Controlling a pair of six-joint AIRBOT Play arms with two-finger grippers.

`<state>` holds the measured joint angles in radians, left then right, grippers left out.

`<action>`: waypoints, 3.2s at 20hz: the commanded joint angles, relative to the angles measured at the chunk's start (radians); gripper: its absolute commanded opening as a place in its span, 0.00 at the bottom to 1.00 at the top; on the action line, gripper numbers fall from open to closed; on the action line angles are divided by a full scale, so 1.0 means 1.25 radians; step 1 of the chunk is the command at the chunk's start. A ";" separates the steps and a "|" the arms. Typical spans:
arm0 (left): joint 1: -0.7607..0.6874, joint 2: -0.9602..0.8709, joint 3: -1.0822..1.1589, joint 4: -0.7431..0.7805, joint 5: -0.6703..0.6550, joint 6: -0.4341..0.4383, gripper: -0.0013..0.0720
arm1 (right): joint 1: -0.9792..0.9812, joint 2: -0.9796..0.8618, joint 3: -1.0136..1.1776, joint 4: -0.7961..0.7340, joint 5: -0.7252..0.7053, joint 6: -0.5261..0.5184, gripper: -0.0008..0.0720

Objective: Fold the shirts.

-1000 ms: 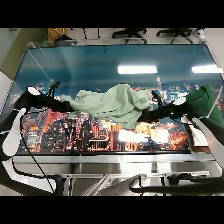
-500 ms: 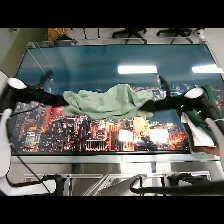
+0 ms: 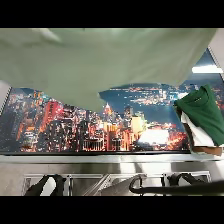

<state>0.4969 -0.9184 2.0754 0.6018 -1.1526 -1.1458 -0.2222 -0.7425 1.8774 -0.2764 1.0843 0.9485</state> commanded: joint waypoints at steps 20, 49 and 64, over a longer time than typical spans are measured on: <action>-0.425 -0.804 -0.027 0.422 0.162 -0.006 0.03 | 0.041 -0.609 -0.324 -0.092 -0.154 -0.141 0.04; -0.115 -0.110 -1.287 0.338 0.004 -0.187 0.81 | -0.215 -0.259 -0.552 -0.410 0.138 0.017 0.43; -0.114 -0.380 -1.109 0.116 -0.032 0.053 0.04 | -0.215 -0.284 -0.649 -0.555 0.202 0.085 0.58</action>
<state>0.3531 -1.3777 0.6468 0.7731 -1.1511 -1.1141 -0.4904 -1.0927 1.1282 -0.8925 1.3106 1.0065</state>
